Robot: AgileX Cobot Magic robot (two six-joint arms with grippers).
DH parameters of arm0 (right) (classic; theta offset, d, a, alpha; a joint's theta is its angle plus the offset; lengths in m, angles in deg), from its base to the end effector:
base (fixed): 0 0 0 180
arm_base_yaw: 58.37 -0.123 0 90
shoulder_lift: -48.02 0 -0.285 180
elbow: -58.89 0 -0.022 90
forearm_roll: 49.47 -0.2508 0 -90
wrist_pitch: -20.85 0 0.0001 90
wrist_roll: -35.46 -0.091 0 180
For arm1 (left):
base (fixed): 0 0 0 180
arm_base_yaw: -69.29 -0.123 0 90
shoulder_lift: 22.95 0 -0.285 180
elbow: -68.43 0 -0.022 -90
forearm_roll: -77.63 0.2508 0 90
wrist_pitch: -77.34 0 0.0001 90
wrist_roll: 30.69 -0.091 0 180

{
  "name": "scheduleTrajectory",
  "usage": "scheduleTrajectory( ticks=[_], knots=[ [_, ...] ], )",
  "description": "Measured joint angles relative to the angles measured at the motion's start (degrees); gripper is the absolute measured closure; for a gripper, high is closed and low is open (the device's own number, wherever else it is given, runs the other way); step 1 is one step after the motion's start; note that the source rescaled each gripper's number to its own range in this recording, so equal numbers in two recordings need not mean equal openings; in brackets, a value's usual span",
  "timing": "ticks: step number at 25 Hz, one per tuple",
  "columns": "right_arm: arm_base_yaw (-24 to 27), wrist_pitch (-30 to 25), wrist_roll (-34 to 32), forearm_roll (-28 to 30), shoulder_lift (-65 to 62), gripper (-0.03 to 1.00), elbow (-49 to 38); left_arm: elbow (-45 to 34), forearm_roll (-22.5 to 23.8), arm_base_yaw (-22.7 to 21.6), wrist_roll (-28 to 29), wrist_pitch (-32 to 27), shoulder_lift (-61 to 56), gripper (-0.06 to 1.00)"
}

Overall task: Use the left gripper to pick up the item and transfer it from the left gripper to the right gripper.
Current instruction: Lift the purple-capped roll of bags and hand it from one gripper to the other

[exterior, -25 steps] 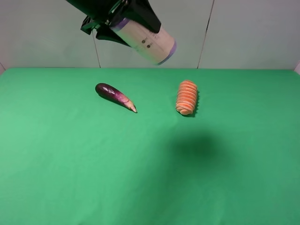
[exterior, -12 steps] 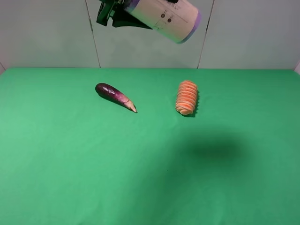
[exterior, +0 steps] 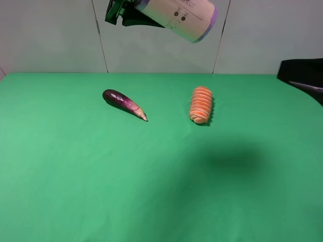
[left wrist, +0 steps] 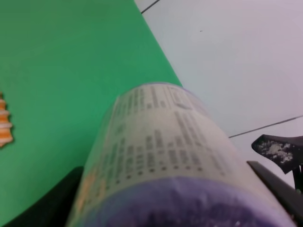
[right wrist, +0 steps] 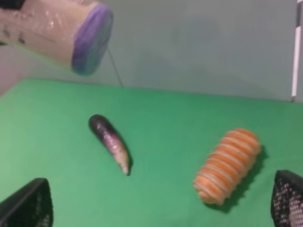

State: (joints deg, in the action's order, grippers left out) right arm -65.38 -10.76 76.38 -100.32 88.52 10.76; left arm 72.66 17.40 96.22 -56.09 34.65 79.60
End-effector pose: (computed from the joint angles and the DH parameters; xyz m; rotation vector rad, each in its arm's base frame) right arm 0.1063 0.0504 0.3078 -0.3109 1.8986 0.5458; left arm 0.3100 -0.2176 0.3466 0.4001 2.2361 -1.1984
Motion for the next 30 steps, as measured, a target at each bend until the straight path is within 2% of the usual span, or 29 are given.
scheduleTrajectory(
  ticks=[5, 16, 25, 30],
  knots=[
    [-2.2, 2.1, 6.2, -4.9, 4.9, -0.03, 0.0, -4.0, -0.1, 0.0, -0.8, 1.6, 0.0, 0.94],
    [-2.4, 2.0, 22.1, -18.9, 13.9, -0.03, 0.0, -10.7, -1.3, 0.0, -4.4, 4.5, 0.2, 0.94],
    [-2.4, -0.8, 35.8, -29.2, 19.8, -0.03, 0.0, -10.7, -16.8, 0.0, -15.8, 0.2, 6.1, 0.94],
    [-2.4, -3.6, 41.4, -33.3, 21.7, -0.03, 0.0, -10.7, -23.5, 0.0, -21.8, -3.1, 8.7, 0.94]
  ],
)
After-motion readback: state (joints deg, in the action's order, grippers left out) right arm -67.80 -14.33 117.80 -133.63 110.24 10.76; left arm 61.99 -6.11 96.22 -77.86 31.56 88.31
